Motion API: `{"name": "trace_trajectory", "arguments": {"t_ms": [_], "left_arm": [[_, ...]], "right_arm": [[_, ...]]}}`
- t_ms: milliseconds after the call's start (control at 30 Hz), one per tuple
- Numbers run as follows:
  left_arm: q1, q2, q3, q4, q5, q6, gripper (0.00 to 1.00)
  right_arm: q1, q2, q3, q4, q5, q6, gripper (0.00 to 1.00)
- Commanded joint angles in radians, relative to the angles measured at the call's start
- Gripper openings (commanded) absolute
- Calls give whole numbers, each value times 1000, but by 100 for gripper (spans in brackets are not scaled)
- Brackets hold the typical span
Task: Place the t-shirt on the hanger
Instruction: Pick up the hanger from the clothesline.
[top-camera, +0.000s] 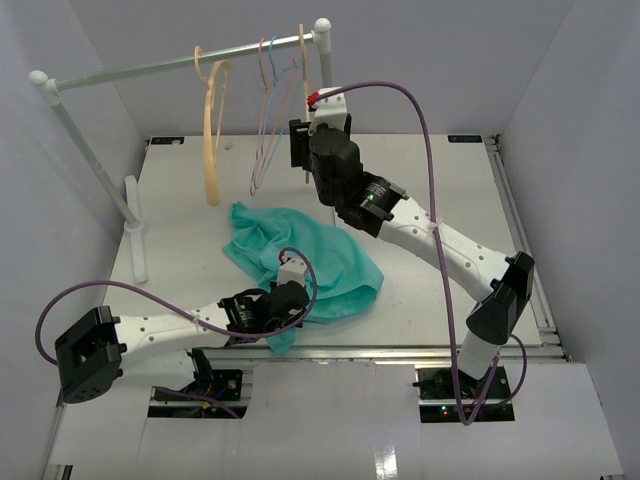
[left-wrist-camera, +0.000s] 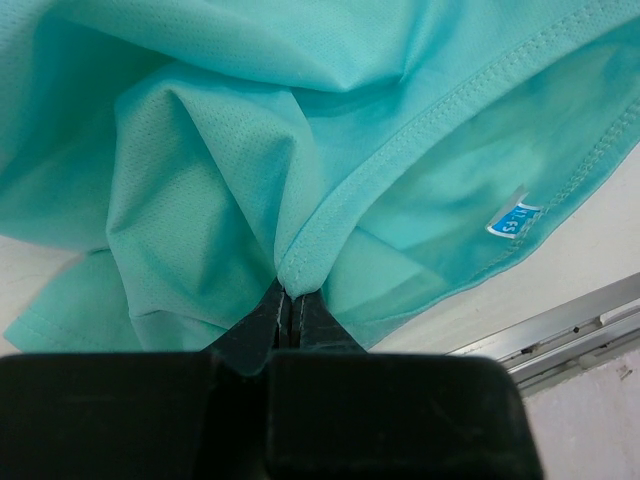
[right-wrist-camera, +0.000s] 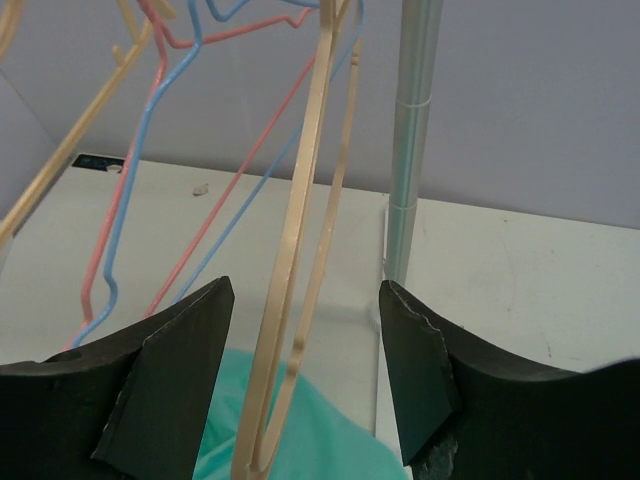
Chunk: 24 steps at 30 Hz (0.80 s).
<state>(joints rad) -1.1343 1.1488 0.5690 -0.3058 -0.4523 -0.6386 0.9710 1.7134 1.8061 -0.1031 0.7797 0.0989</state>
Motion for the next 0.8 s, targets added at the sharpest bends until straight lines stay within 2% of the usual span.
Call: {"name": "trace_trajectory", "arguments": {"t_ms": [0, 333, 400, 500, 767], "left_arm": [[-4, -40, -5, 8, -15, -12, 0], [-4, -17, 0, 1, -28, -21, 0], [-4, -14, 3, 0, -29, -21, 0], [-4, -12, 3, -1, -28, -21, 0], [-4, -26, 2, -5, -33, -24, 0]], "right_arm": [[4, 23, 53, -36, 101, -30, 63], [3, 66, 99, -38, 90, -68, 53], [3, 74, 110, -38, 90, -85, 49], [2, 88, 132, -49, 90, -94, 37], [-9, 128, 188, -116, 104, -73, 32]]}}
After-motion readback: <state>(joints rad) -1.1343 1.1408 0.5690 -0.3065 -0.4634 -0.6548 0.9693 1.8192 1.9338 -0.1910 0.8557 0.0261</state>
